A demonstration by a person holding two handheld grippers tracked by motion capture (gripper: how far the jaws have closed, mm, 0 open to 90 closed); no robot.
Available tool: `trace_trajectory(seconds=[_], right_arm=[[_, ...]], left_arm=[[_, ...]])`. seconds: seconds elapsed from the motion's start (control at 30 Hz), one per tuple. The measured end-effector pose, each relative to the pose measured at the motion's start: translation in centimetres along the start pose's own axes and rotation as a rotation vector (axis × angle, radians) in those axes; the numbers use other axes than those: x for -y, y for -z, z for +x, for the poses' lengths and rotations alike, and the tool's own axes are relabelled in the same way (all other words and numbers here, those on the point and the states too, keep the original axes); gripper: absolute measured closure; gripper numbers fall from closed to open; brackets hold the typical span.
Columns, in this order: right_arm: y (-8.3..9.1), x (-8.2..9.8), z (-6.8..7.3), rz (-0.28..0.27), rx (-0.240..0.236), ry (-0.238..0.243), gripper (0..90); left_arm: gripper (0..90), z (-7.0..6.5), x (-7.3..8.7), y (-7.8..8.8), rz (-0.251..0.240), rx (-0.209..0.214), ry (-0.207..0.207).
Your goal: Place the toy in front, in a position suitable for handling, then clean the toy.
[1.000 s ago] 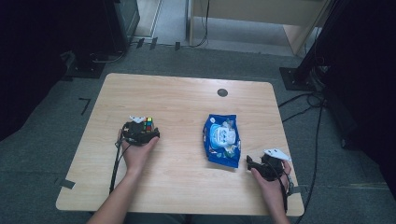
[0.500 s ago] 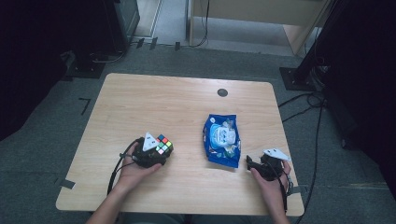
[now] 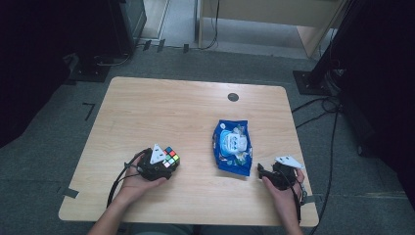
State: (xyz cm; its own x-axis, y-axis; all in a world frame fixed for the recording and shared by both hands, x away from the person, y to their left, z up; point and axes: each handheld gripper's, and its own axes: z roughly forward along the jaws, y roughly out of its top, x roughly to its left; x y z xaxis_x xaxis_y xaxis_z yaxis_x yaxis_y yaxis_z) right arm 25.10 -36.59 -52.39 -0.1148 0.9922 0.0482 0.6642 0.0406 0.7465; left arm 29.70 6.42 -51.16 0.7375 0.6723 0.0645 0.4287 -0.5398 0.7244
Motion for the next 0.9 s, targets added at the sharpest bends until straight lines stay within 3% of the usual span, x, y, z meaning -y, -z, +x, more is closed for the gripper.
trace_trajectory(seconds=[0.03, 0.1, 0.17, 0.27, 0.4, 0.5, 0.6, 0.77, 0.9], right_arm=[[0.0, 0.0, 0.0, 0.000, 0.000, 0.000, 22.4], [0.0, 0.0, -0.1, -0.005, -0.006, 0.001, 22.5], [0.0, 0.0, -0.1, -0.006, -0.009, 0.004, 22.8], [0.0, 0.0, -0.1, -0.012, -0.010, 0.001, 23.1], [0.4, -0.2, 0.1, -0.036, 0.000, 0.015, 24.4], [0.9, -0.9, 0.3, -0.063, -0.021, 0.006, 26.4], [1.5, -2.1, 0.9, -0.100, -0.047, 0.019, 27.9], [2.4, -4.9, 2.6, -0.156, -0.102, 0.088, 30.4], [2.3, -6.5, 3.5, -0.171, -0.136, 0.093, 32.4]], left_arm=[[32.5, 0.0, 0.1, 0.0, 0.002, 0.004, 0.010], [18.7, 0.1, 0.1, 0.0, 0.010, -0.002, 0.037], [16.7, 0.1, 0.2, 0.0, 0.004, 0.000, 0.046], [16.8, 0.1, 0.2, -0.1, 0.013, -0.005, 0.045], [25.2, -0.4, 0.2, -0.4, 0.014, -0.036, 0.016], [32.2, -0.3, 0.2, -0.3, 0.001, -0.019, 0.021], [33.2, -0.3, 0.2, -0.3, -0.006, -0.016, 0.023], [33.5, -0.2, 0.4, -0.3, -0.010, -0.001, 0.039], [33.6, -0.1, 0.5, -0.2, -0.012, 0.002, 0.040]])
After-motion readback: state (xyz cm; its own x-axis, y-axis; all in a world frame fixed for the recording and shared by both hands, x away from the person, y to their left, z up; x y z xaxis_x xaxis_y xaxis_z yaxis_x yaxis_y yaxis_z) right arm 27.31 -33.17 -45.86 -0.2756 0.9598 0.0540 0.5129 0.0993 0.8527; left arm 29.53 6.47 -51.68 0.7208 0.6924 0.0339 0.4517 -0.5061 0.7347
